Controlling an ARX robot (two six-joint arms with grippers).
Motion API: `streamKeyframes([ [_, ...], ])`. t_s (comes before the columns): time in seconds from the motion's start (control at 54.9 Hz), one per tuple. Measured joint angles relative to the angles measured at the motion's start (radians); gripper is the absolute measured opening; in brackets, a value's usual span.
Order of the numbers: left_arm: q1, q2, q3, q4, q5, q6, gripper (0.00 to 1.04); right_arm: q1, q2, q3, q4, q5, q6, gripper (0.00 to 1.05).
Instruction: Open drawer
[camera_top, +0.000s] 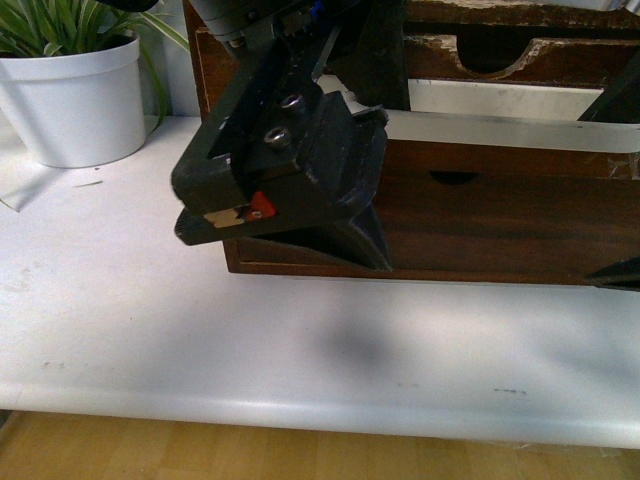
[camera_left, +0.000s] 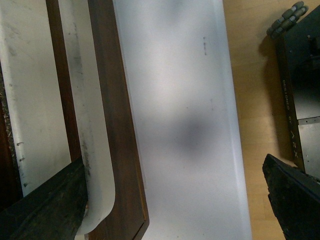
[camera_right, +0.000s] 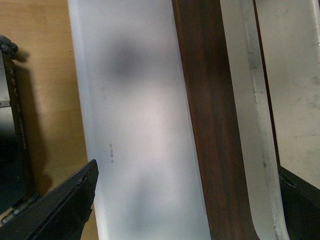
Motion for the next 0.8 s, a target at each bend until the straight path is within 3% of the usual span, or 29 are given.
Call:
streamKeyframes([
  [0.51,-0.027,-0.113,-0.098,-0.090,-0.005,0.073,0.99,0.004,-0.099,-0.053,-0.140,-0.035,-0.100,0.96],
  [0.801,-0.045,-0.148,-0.140,-0.067,-0.017,0.073,0.99,-0.001,-0.116,-0.056,-0.156,-0.038,-0.105,0.96],
])
